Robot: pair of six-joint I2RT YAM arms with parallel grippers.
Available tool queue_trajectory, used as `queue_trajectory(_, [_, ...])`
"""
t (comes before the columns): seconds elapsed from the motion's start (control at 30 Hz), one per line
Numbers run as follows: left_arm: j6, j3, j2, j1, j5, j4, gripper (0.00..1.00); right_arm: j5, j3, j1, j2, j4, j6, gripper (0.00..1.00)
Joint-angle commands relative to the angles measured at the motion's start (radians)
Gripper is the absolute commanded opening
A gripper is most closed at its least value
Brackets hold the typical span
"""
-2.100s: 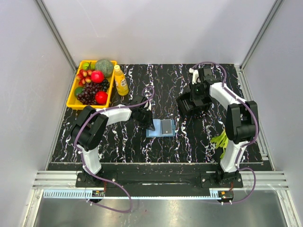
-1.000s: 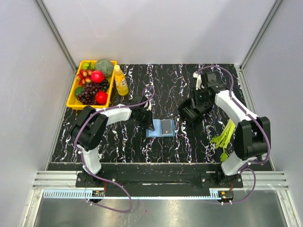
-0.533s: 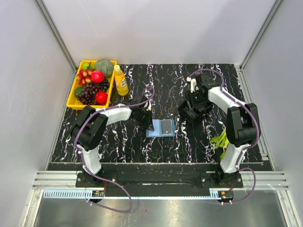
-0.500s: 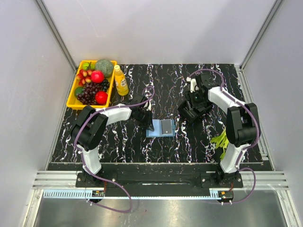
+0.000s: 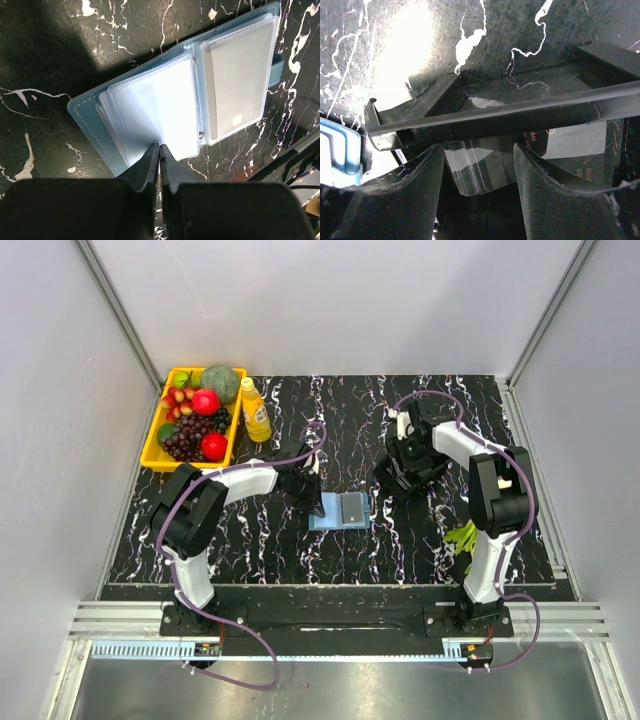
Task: Put the credit cards into the card holder
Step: Pick up the credit card from the storage box.
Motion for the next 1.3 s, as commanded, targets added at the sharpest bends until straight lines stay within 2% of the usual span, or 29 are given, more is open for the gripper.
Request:
queue_trajectory(0.0, [0.017,0.019,0.01,0.007,-0.047,-0.019,0.08,-0.011,0.034,0.006,0.04,-0.023,0.003,0.61])
queue_trajectory(0.1, [0.017,0.019,0.01,0.007,-0.05,-0.021,0.08,-0.026,0.029,0.006,0.025,-0.02,-0.003,0.49])
queue_trajectory(0.17, [0.015,0.019,0.013,0.007,-0.05,-0.021,0.08,-0.039,0.029,0.006,0.009,-0.023,-0.011,0.35])
queue_trajectory(0.27, [0.014,0.021,0.014,0.009,-0.048,-0.019,0.08,-0.066,0.026,0.006,-0.004,-0.026,-0.017,0.2])
queue_trajectory(0.37, [0.012,0.019,0.011,0.007,-0.051,-0.021,0.08,-0.075,0.03,0.006,-0.001,-0.038,-0.018,0.09])
queue_trajectory(0.47, [0.014,0.018,0.007,0.007,-0.05,-0.021,0.08,-0.088,0.026,0.006,-0.009,-0.04,-0.02,0.04])
queue_trajectory(0.57, [0.015,0.011,0.005,0.009,-0.053,-0.021,0.08,-0.098,0.029,0.006,-0.017,-0.047,-0.015,0.0])
queue_trajectory(0.9, [0.008,0.017,0.002,0.009,-0.058,-0.019,0.08,-0.079,0.023,0.004,-0.115,-0.04,0.021,0.0])
queue_trajectory(1.17, [0.006,0.018,0.002,0.007,-0.056,-0.016,0.08,-0.218,0.009,0.006,-0.095,-0.021,0.074,0.0])
queue_trajectory(1.27, [0.008,0.019,0.002,0.007,-0.056,-0.016,0.08,-0.227,0.006,0.006,-0.086,-0.011,0.094,0.0])
